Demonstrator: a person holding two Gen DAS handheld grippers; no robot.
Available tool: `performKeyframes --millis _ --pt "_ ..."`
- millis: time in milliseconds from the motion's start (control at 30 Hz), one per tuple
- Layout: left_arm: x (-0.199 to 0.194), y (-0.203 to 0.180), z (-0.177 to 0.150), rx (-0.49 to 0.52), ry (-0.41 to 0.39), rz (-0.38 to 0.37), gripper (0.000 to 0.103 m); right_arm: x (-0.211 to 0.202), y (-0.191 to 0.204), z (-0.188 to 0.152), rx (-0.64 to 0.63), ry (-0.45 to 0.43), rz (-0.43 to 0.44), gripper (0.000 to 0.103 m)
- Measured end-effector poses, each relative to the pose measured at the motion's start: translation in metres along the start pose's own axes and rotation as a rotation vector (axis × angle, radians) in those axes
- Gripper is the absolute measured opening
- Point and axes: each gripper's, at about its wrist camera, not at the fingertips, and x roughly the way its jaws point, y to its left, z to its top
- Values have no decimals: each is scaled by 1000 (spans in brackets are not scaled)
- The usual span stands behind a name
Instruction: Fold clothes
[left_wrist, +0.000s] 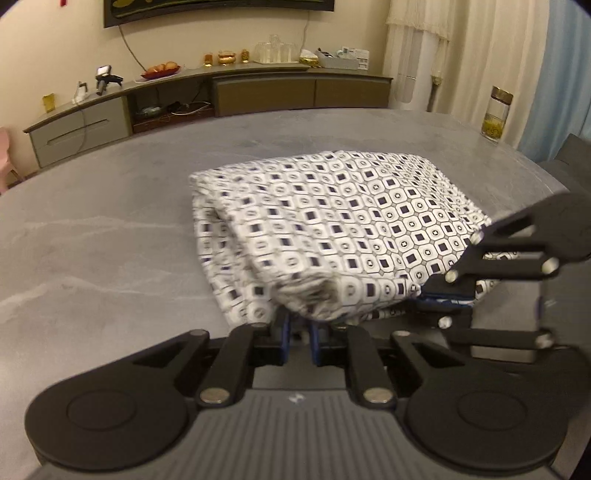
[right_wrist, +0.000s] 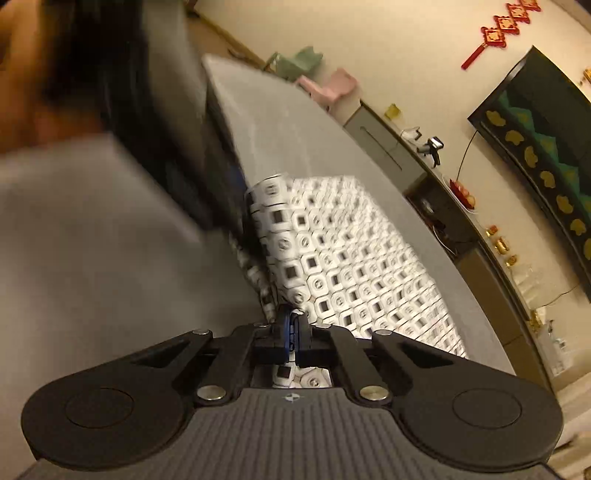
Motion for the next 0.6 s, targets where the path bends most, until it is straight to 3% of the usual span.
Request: performKeyframes --millis 100,167,200,233,300,333,400,467,533,600 --pt "-24 17 6 -73 -58 10 13 0 -2 -1 16 -10 -14 2" --pt "-34 20 11 -103 -92 6 14 -1 -9 -2 54 -17 -2 11" --pt "-36 19 14 -117 -105 -9 15 -3 -13 -2 75 -17 6 26" --pt "-36 16 15 -125 -101 -41 16 -5 -17 -1 98 -18 17 49" --pt "-34 8 15 -134 -81 -95 20 -11 -26 -3 140 -27 27 60" --pt "-32 3 13 -136 -66 -109 21 -13 -27 -5 152 -27 20 60" --pt "-28 -4 11 -158 -43 -135 37 -16 -32 -9 166 -30 7 58" --pt "-26 -4 8 -209 -29 -155 45 -16 -36 -10 184 -39 7 48" --pt "-22 3 6 -293 -14 -178 46 -16 -40 -11 202 -49 6 32" --pt "-18 12 3 -396 -6 -219 49 -15 -43 -9 210 -59 -1 27"
